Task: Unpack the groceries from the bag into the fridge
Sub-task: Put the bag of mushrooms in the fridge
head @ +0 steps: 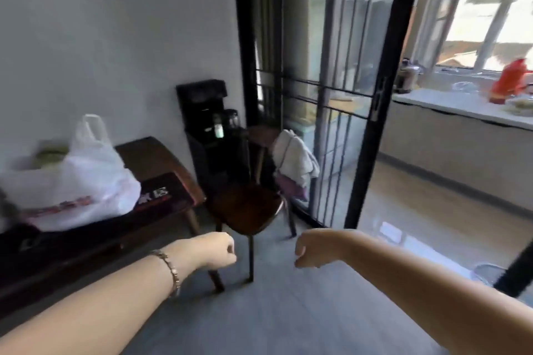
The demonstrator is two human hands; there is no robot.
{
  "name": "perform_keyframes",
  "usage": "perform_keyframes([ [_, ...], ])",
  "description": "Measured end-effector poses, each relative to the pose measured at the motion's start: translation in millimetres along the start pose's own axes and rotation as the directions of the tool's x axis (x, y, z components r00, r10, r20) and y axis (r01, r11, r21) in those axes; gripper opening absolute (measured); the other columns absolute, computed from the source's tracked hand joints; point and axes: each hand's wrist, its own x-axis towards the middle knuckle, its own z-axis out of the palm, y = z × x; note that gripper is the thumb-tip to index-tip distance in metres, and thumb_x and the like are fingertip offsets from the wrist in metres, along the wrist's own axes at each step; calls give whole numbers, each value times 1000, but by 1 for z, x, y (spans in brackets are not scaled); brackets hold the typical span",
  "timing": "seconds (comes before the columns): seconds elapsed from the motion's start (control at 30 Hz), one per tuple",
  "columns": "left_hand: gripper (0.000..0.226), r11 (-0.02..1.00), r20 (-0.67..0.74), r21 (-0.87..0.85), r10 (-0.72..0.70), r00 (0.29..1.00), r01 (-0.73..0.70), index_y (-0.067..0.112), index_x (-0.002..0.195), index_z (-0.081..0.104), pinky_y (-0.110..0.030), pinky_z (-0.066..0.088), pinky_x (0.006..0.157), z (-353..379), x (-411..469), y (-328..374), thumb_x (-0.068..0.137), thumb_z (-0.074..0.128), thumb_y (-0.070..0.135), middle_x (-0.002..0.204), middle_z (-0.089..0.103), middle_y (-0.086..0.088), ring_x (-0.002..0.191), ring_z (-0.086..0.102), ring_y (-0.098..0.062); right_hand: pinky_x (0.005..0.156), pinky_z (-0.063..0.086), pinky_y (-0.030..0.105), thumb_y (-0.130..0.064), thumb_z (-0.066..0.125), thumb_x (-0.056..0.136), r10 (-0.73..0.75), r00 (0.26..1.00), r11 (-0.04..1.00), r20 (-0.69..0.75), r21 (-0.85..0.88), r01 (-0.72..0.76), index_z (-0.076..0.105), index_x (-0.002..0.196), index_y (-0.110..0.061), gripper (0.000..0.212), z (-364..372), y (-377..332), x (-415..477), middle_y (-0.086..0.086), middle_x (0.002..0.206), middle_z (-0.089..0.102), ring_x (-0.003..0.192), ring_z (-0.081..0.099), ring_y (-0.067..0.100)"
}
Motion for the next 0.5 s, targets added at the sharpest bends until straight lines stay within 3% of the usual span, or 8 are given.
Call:
perform_keyframes([
  [0.1,18,976,-49,-118,-192,980,185,17,90,60,-33,48,79,7,-31,-136,88,45,25,100,64,-7,97,61,-29,56,39,18,-27,41,96,-177,984,977,10,-120,177,62,108,2,38,-31,-114,68,12,90,59,74,50,20],
  [0.2,16,928,-45,-185,-338,940,324,19,83,58,-34,46,73,12,-70,-241,86,44,25,95,62,-7,89,60,-27,74,41,28,-25,42,94,-292,956,934,27,-206,291,63,100,4,36,-47,-214,119,17,95,62,86,56,26],
  [0.27,16,889,-32,-212,-422,906,406,20,77,55,-32,47,69,15,-89,-296,87,43,25,96,62,-5,87,60,-29,73,38,29,-22,42,94,-354,934,902,53,-246,355,62,92,2,32,-57,-272,143,15,90,58,81,52,24],
  [0.37,20,828,-53,-293,-512,857,477,19,75,54,-27,38,56,15,-107,-359,89,41,24,90,60,-4,77,55,-25,75,39,31,-24,42,94,-436,899,856,52,-283,432,64,100,3,36,-74,-339,173,16,96,62,85,56,27],
  [0.5,22,768,-87,-375,-586,806,518,15,86,60,-27,38,58,14,-108,-423,91,41,23,94,63,-5,82,59,-24,93,47,36,-34,47,91,-471,879,831,76,-295,471,63,114,-4,41,-98,-399,223,13,113,65,104,62,30],
])
